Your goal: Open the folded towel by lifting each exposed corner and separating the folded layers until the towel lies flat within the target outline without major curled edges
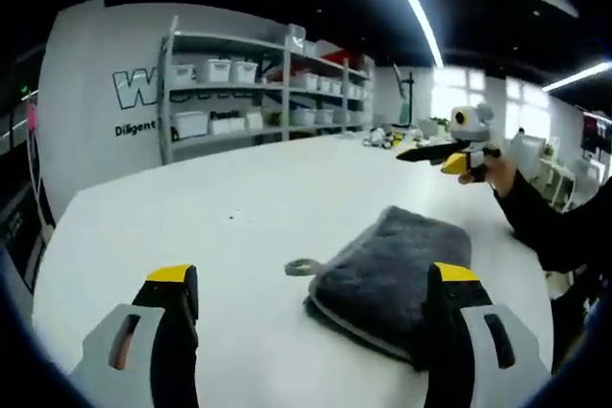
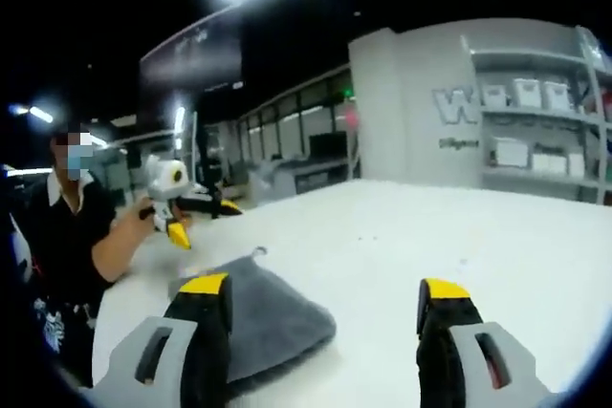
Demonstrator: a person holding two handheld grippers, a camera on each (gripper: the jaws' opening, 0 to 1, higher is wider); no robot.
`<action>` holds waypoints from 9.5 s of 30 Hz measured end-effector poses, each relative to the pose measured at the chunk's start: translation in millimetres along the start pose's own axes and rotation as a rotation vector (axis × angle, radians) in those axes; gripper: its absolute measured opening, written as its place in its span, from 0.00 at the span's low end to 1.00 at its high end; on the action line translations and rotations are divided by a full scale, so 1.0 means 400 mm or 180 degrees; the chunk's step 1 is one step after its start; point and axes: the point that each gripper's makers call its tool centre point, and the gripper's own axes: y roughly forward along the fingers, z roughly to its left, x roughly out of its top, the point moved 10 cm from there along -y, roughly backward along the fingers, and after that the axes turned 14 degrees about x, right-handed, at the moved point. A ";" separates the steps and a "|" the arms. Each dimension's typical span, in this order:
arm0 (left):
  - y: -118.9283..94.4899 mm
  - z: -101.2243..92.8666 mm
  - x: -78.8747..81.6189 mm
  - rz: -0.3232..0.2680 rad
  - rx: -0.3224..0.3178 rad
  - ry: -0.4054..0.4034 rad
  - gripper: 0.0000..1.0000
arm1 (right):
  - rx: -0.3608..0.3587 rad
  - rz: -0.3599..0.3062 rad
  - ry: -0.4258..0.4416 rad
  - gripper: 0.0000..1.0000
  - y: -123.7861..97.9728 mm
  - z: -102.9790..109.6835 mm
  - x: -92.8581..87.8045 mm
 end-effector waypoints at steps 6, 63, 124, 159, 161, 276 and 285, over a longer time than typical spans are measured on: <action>0.010 -0.037 -0.031 0.0204 -0.0315 -0.0039 0.84 | 0.0087 0.0061 0.0155 0.68 0.025 0.000 -0.025; 0.112 -0.074 -0.094 0.0315 -0.0656 -0.0698 0.20 | 0.0686 -0.0042 0.0510 0.01 0.122 0.027 -0.095; -0.098 -0.183 0.015 -0.0216 -0.0974 -0.0275 0.03 | 0.0948 -0.0127 -0.0339 0.02 -0.020 0.231 -0.002; -0.246 -0.300 -0.109 -0.0368 -0.1178 0.0315 0.04 | 0.1138 0.0109 -0.1152 0.03 -0.114 0.388 -0.119; -0.252 -0.308 -0.116 -0.0513 -0.1087 0.0467 0.04 | 0.1150 0.0098 -0.1183 0.03 -0.118 0.403 -0.130; -0.369 -0.484 -0.227 0.0200 -0.1314 0.1168 0.04 | 0.0490 0.0226 0.0215 0.21 -0.022 0.437 -0.197; -0.381 -0.482 -0.241 0.0320 -0.1379 0.1318 0.11 | 0.0351 0.0304 0.0368 0.29 0.004 0.417 -0.209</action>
